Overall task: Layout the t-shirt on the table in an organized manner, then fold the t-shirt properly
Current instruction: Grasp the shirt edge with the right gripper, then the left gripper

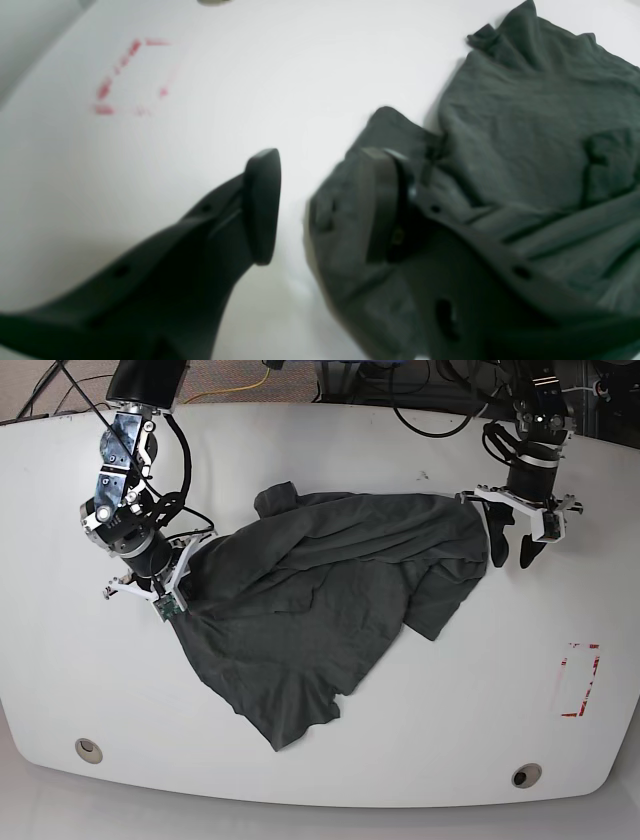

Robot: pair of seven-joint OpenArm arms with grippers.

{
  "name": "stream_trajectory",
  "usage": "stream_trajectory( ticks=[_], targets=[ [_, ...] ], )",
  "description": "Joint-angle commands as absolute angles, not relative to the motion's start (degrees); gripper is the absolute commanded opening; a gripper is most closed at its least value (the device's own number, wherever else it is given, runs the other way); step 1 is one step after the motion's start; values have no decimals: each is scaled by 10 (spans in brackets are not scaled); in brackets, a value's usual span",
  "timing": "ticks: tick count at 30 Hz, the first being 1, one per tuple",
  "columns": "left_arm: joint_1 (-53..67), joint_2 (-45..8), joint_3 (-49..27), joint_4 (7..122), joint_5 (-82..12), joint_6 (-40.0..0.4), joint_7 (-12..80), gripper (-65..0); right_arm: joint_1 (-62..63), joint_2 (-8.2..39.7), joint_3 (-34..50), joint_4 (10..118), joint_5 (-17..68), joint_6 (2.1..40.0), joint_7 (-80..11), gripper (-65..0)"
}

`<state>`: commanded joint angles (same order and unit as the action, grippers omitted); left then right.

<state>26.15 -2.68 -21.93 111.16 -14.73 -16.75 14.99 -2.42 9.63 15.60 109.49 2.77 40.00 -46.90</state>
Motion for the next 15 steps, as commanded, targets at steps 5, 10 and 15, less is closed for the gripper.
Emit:
stream_trajectory(
  ticks=[5,10,15],
  targets=[
    [244,-48,-267,1108,-250,-167,211,-417,-45,96,156,1127,28,400,-470,-650],
    [234,-56,-315,1108,-302,-167,288,-417,-61,95,156,1142,28,400,-470,-650],
    [233,-82,-316,1108,-339,-186,357,-417,-71,95,156,1142,29,400,-470,-650]
  ],
)
